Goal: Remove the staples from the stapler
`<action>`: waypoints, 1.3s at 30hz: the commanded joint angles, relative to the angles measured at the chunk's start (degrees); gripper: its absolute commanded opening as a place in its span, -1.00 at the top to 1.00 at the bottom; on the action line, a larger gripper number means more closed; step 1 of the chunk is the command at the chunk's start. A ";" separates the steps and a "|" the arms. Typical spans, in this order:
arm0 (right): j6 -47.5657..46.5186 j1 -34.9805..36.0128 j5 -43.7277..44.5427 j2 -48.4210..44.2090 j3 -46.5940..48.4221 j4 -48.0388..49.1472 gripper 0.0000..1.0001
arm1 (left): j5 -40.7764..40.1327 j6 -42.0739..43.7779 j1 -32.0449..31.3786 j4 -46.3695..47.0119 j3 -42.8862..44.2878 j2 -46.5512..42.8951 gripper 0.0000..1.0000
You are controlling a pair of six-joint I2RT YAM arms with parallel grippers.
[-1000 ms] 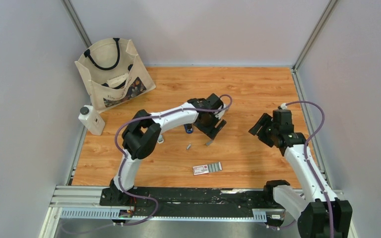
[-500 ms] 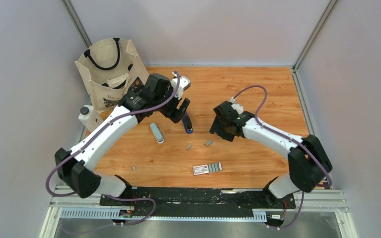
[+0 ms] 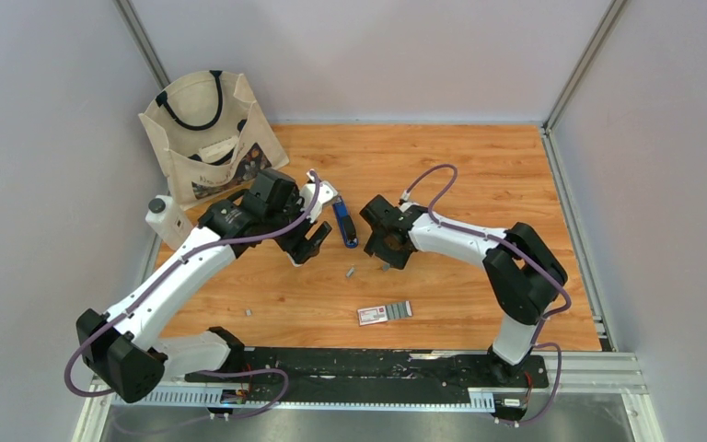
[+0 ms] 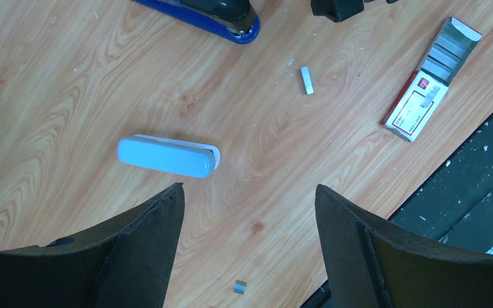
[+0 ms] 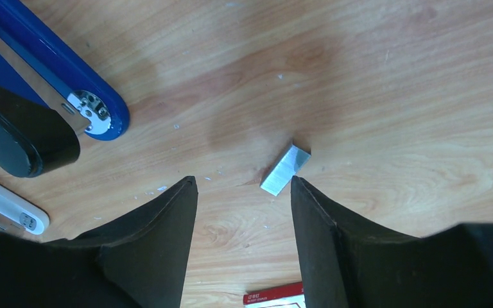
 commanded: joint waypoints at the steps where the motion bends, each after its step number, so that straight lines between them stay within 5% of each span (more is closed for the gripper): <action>1: 4.10 1.00 2.96 -0.90 1.27 -3.35 -0.18 | 0.68 2.38 0.29 0.36 -1.24 -2.35 -0.64; 16: 4.98 0.82 3.84 3.31 2.23 -3.36 -0.18 | -0.81 3.61 0.29 0.28 -3.26 -4.02 -0.64; 39: -1.69 0.12 5.42 4.10 0.39 -6.60 0.29 | -3.19 3.96 0.29 1.68 -5.02 -5.08 -0.64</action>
